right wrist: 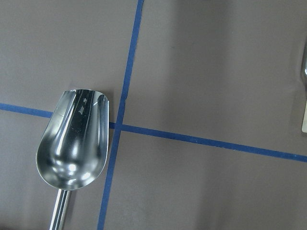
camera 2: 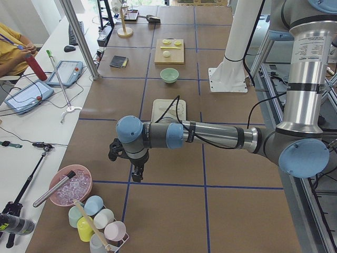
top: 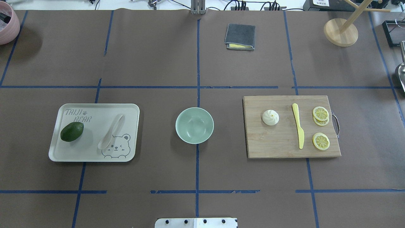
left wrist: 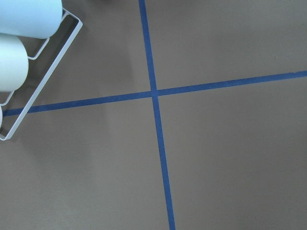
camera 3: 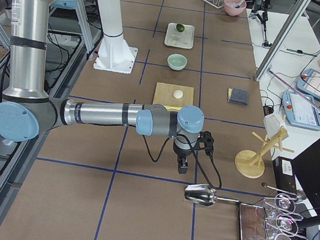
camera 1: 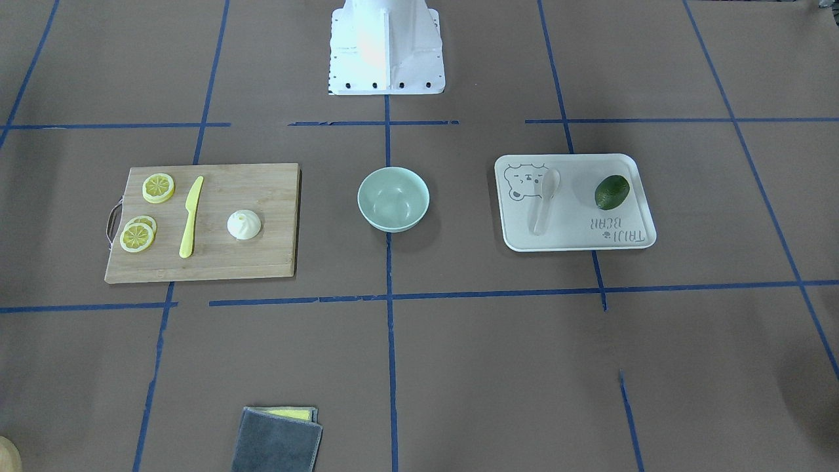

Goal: Put spoon and bun in bowl

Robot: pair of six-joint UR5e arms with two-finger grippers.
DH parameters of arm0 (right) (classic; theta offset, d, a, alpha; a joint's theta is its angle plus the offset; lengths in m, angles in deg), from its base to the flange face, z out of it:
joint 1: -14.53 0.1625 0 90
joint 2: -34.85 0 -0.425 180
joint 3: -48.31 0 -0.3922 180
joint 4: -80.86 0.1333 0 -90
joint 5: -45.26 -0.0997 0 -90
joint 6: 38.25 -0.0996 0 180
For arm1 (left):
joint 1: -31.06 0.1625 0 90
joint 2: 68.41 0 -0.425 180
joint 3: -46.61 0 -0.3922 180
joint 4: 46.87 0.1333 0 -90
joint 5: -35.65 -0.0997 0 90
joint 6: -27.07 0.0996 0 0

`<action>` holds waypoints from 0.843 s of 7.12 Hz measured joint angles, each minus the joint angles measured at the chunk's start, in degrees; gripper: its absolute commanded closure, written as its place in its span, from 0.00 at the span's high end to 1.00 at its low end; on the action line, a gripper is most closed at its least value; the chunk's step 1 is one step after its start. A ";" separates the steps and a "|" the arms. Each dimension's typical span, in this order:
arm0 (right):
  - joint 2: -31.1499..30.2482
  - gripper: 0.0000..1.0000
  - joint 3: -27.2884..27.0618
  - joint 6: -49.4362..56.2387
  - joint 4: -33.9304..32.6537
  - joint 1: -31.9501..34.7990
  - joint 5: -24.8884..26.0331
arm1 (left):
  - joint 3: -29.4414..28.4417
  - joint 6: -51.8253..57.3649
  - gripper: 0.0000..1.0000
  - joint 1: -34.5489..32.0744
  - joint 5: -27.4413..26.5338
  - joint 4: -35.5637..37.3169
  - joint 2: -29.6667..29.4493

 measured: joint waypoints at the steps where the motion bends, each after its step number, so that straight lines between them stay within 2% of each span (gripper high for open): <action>1: -0.07 1.00 -0.17 0.00 -0.04 -0.21 0.24 | 0.18 0.04 1.00 -0.09 -0.03 0.74 -0.87; 4: -0.30 1.00 -1.92 0.02 -1.27 -0.35 -0.34 | 2.10 -0.04 1.00 0.24 -2.25 3.19 -3.61; 5: -0.28 1.00 -2.26 0.04 -1.38 -0.46 -0.50 | 2.56 0.08 1.00 0.40 -4.04 1.95 -3.97; 6: -0.36 1.00 -2.47 0.04 -1.30 -0.62 -0.68 | 3.08 0.14 1.00 1.49 -3.04 -0.42 -3.97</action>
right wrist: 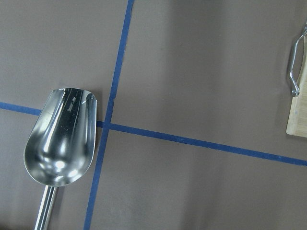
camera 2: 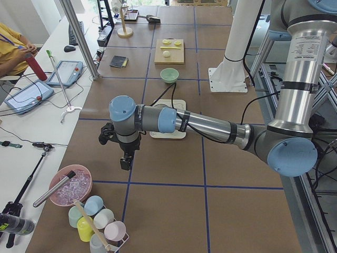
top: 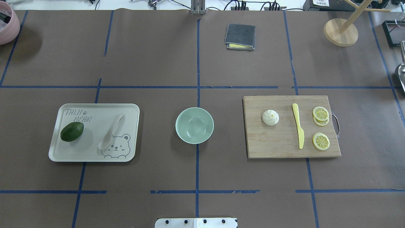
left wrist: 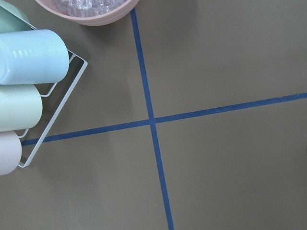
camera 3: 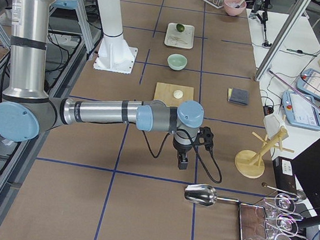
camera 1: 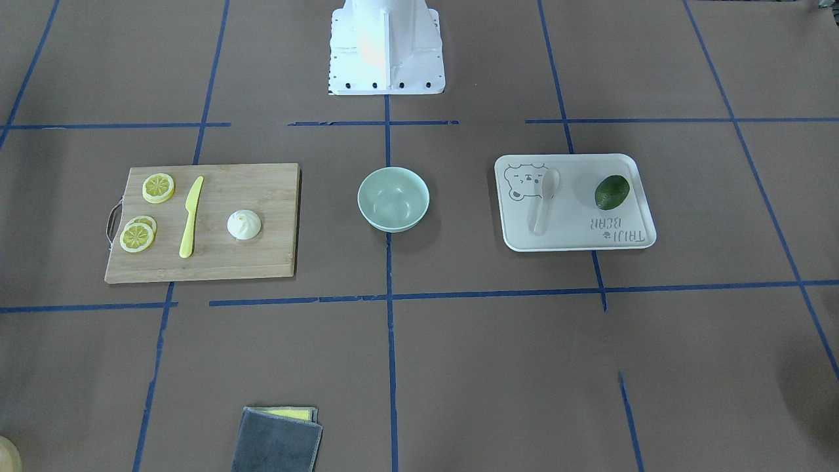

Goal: Put spoon and bun in bowl

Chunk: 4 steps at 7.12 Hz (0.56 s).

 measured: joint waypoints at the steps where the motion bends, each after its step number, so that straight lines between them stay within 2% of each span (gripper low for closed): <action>1: -0.22 1.00 -0.25 0.03 0.16 -0.30 -0.50 | 0.71 -0.12 1.00 3.02 2.62 -2.46 0.17; 3: -0.49 1.00 -0.95 0.05 0.34 -1.58 -1.66 | 4.80 -5.77 1.00 12.99 6.56 -5.87 -0.23; 4: -0.67 1.00 -1.54 0.09 0.39 -2.11 -1.85 | 7.32 -13.02 1.00 18.63 6.48 -9.00 -1.41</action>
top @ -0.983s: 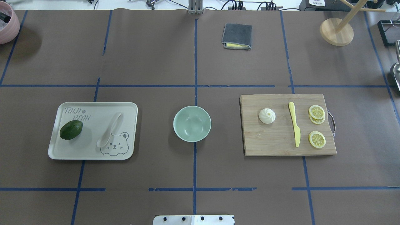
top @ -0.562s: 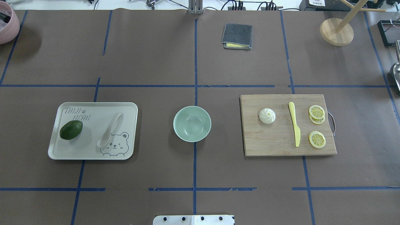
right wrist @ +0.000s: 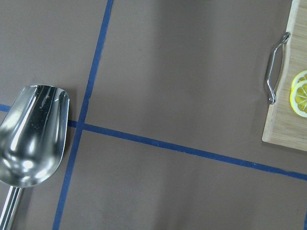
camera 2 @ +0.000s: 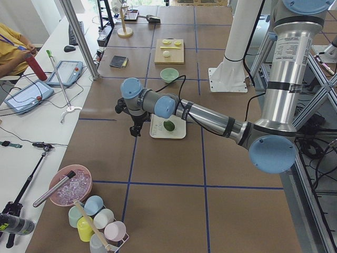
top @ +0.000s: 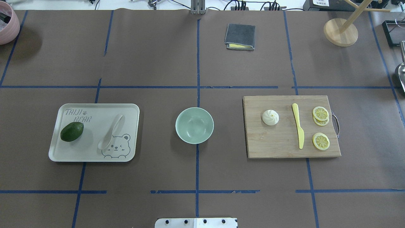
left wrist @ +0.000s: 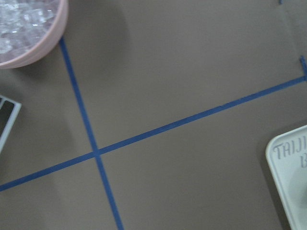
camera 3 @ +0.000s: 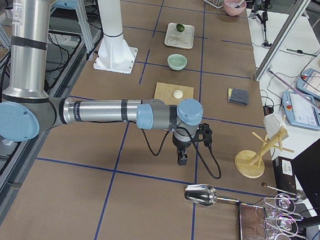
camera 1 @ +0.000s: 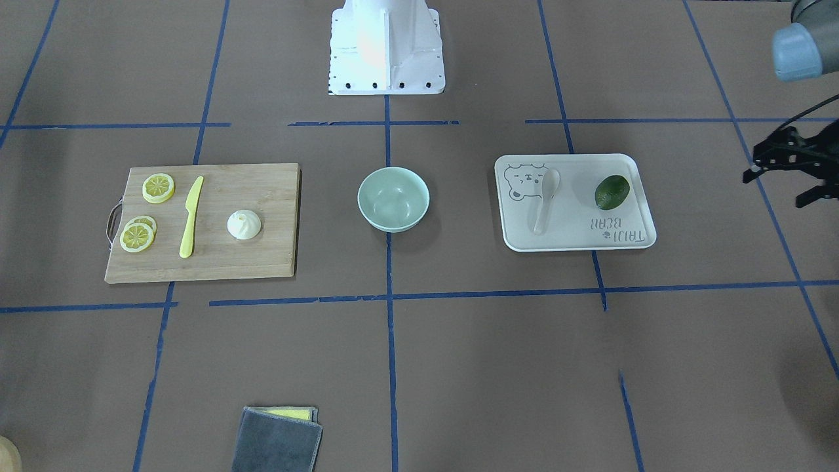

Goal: Put spoon and bun in bowl

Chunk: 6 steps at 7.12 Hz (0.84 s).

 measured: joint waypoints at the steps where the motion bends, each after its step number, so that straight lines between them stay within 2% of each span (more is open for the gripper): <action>1: -0.18 1.00 -0.36 0.04 0.06 -0.42 -0.06 | 0.93 -5.53 1.00 4.58 -2.21 -2.49 -2.03; 4: -0.33 1.00 -1.38 -0.19 0.11 -1.55 -0.11 | -1.40 -15.70 0.98 18.47 -10.40 -4.70 -7.92; 6: -0.33 1.00 -1.47 -0.22 0.17 -1.83 -0.15 | -3.72 -23.25 0.89 26.45 -15.26 -6.07 -10.47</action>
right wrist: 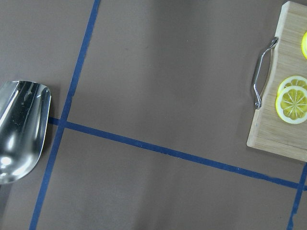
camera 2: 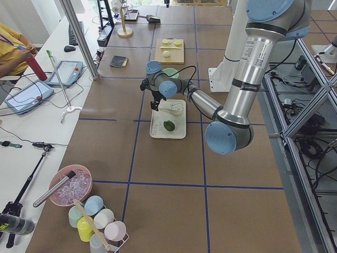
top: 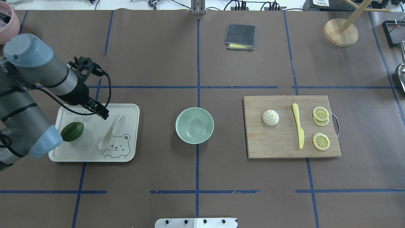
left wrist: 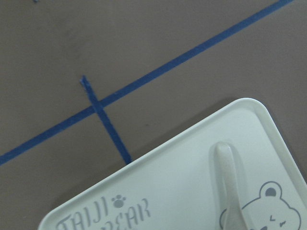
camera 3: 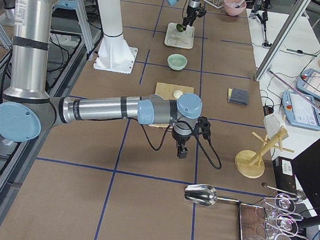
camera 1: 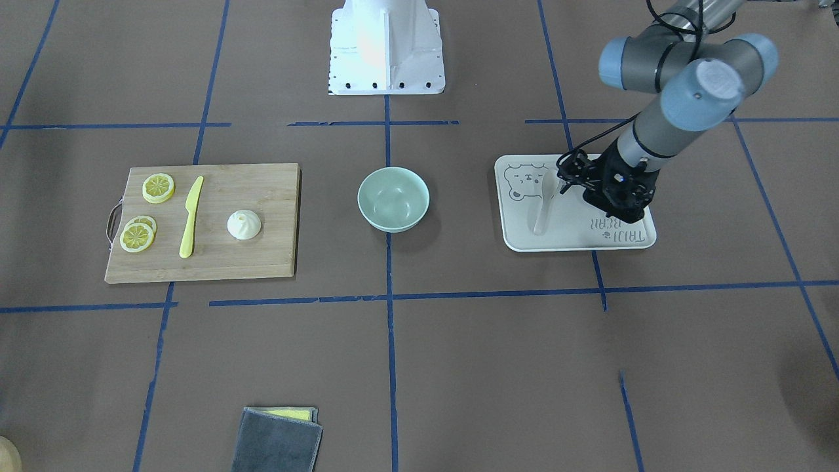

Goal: Put spoon and bun in bowl

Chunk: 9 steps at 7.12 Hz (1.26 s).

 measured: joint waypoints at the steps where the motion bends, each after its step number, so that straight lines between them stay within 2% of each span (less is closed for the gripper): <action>1: 0.01 1.00 0.03 0.00 0.00 -0.27 0.03 | -1.22 -1.84 0.87 1.91 -1.06 -0.30 -0.97; 2: 0.02 1.00 0.08 0.00 -0.01 -0.64 0.05 | -2.72 -2.68 0.86 2.98 -1.48 -1.10 -1.65; 3: 0.04 1.00 0.09 0.00 0.01 -0.83 0.06 | -4.03 -2.97 0.81 3.55 -1.61 -2.28 -1.96; 4: 0.06 1.00 0.08 0.00 0.02 -0.89 0.06 | -4.96 -3.06 0.70 3.84 -1.65 -3.22 -2.11; 6: 0.06 1.00 0.02 -0.03 0.03 -0.94 0.06 | -6.03 -3.11 0.54 4.22 -1.67 -4.02 -2.17; 7: 0.09 1.00 -0.01 -0.06 0.03 -0.94 0.06 | -6.61 -3.11 0.42 4.40 -1.67 -4.19 -2.23; 9: 0.19 1.00 -0.07 -0.09 0.03 -0.94 0.04 | -7.01 -3.05 0.02 4.71 -1.67 -4.42 -2.26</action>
